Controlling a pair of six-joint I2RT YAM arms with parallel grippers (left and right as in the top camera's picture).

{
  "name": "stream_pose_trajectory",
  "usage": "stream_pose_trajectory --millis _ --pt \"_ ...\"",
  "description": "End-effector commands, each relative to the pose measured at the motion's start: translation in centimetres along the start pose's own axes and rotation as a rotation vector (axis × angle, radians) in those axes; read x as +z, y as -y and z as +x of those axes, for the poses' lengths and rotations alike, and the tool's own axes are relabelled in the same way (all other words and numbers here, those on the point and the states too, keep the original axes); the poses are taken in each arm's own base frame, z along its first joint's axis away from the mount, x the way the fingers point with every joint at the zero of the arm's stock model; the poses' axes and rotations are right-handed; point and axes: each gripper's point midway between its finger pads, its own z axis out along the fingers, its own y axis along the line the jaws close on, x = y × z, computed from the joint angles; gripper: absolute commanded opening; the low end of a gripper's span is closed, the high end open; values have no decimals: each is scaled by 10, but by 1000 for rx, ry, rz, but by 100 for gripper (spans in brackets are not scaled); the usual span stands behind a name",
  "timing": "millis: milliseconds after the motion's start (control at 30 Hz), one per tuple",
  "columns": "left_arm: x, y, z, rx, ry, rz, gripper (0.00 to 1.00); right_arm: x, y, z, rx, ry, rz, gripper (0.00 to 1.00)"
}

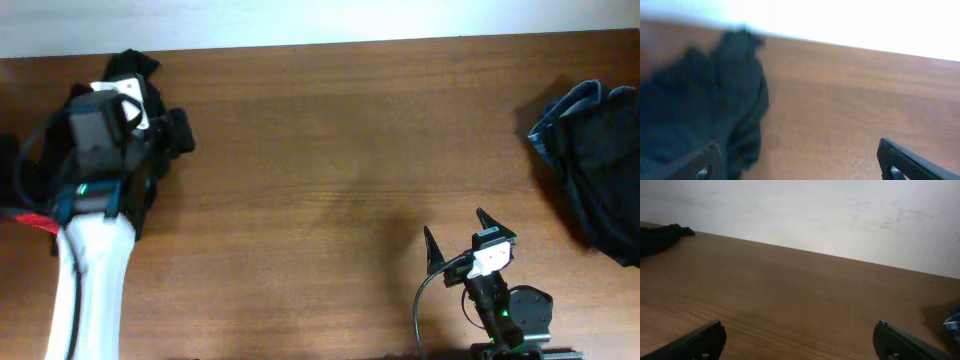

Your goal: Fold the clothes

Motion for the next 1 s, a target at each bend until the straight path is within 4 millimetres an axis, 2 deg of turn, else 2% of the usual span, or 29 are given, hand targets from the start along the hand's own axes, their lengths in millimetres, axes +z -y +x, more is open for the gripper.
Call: stream_pose_trajectory --millis 0,33,100,167,233,333,500,667,800,967 --pt "-60 26 -25 294 154 113 99 0 4 2 8 2 20 99" --pt "-79 27 -28 303 198 112 99 0 4 2 8 2 20 99" --pt "-102 28 -25 309 248 108 99 0 4 2 8 2 20 99" --pt "-130 27 -11 315 321 101 99 0 4 2 8 2 20 99" --pt "-140 27 1 319 373 100 99 0 4 2 8 2 20 99" --pt "-141 25 23 324 440 95 99 0 4 2 8 2 20 99" --pt "-128 31 59 347 564 135 99 0 4 2 8 2 20 99" --pt "-123 33 94 363 638 158 99 0 4 2 8 2 20 99" --pt "-126 31 113 368 687 154 99 0 4 2 8 2 20 99" --pt "-128 31 125 375 736 153 99 0 4 2 8 2 20 99"
